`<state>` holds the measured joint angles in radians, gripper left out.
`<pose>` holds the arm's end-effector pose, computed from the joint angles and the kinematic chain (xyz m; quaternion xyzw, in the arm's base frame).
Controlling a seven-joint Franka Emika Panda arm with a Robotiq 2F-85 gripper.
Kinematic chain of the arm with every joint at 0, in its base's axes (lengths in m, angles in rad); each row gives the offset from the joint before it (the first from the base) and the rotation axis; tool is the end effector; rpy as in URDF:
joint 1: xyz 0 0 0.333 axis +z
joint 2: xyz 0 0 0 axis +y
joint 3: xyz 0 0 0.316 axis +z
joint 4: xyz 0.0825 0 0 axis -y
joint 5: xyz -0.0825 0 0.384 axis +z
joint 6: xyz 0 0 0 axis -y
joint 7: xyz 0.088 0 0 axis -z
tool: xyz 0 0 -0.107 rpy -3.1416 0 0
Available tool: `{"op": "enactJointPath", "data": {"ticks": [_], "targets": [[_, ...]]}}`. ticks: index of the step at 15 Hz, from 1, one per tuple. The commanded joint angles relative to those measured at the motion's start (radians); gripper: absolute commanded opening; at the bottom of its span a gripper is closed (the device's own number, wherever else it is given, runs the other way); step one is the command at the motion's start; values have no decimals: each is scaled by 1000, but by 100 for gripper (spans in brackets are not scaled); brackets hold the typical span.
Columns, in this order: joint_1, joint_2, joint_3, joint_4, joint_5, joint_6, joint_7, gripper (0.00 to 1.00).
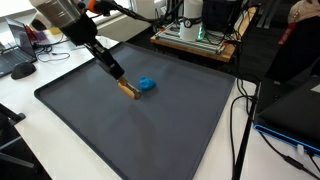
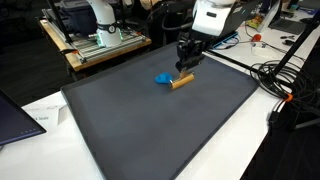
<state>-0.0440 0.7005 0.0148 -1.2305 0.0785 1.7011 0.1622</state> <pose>0.7165 -0.0161 0.3394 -0.9869 0.1055 0.1172 0.0353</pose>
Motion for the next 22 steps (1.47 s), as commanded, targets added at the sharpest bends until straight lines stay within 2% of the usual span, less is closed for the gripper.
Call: {"op": "enactJointPath", "data": {"ticks": [1,4,11,19,22], "targets": [[-67,-68,15,-98,103,51,-113,22],[-98,-125,9,-192,147,98,-170,22],[-133,-364,-4,-523,242,270,-251,22],[-120,-601,-37,-889,349,502,-299,22],[-122,-663,-54,-1004,434,625,-296,22]]}}
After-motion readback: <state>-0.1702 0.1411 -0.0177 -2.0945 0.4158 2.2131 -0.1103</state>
